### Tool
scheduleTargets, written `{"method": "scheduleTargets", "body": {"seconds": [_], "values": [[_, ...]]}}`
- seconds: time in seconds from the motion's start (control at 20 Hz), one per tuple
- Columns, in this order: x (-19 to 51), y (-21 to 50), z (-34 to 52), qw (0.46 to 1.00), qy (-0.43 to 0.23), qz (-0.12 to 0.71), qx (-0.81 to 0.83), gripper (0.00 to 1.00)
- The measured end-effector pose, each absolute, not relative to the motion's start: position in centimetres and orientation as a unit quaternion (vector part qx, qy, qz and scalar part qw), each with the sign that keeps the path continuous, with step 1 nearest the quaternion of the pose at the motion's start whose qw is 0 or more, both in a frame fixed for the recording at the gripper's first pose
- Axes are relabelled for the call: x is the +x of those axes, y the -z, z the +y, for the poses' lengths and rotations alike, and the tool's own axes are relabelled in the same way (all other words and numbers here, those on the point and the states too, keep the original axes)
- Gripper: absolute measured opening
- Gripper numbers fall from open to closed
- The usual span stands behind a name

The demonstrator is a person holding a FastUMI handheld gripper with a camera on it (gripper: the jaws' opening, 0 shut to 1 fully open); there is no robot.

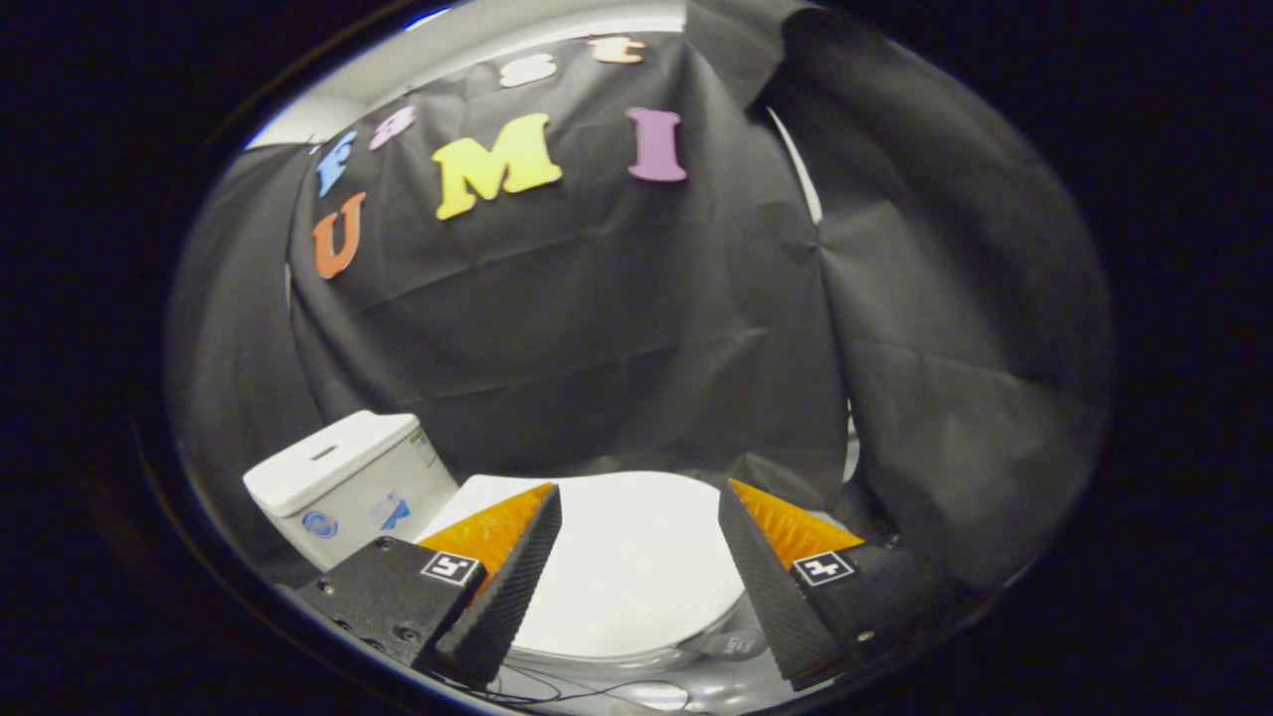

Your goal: Open the toilet lid.

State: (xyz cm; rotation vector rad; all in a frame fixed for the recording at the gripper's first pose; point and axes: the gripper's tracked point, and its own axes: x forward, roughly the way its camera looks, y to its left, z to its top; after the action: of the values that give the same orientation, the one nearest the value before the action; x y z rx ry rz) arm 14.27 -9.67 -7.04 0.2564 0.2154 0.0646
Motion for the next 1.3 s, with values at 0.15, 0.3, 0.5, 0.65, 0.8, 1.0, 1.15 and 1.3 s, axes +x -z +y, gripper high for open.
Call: {"method": "scheduleTargets", "body": {"seconds": [0.15, 0.3, 0.5, 0.65, 0.8, 1.0, 1.15, 1.3], "values": [[14.4, 10.1, -11.8, 0.971, -0.018, 0.143, 0.189, 1.0], [14.8, 14.1, -13.1, 0.952, -0.008, 0.184, 0.243, 1.0], [14.5, 18.5, -14.9, 0.916, 0.002, 0.234, 0.326, 0.96], [14.3, 20.7, -15.5, 0.884, 0.007, 0.255, 0.391, 0.86], [13.6, 22.7, -15.3, 0.862, 0.004, 0.269, 0.429, 0.8], [12.8, 23.5, -15.3, 0.84, -0.005, 0.283, 0.463, 0.7], [12.7, 23.8, -13.8, 0.823, -0.03, 0.292, 0.486, 0.63], [12.4, 24.1, -12.6, 0.814, -0.049, 0.303, 0.493, 0.59]]}}
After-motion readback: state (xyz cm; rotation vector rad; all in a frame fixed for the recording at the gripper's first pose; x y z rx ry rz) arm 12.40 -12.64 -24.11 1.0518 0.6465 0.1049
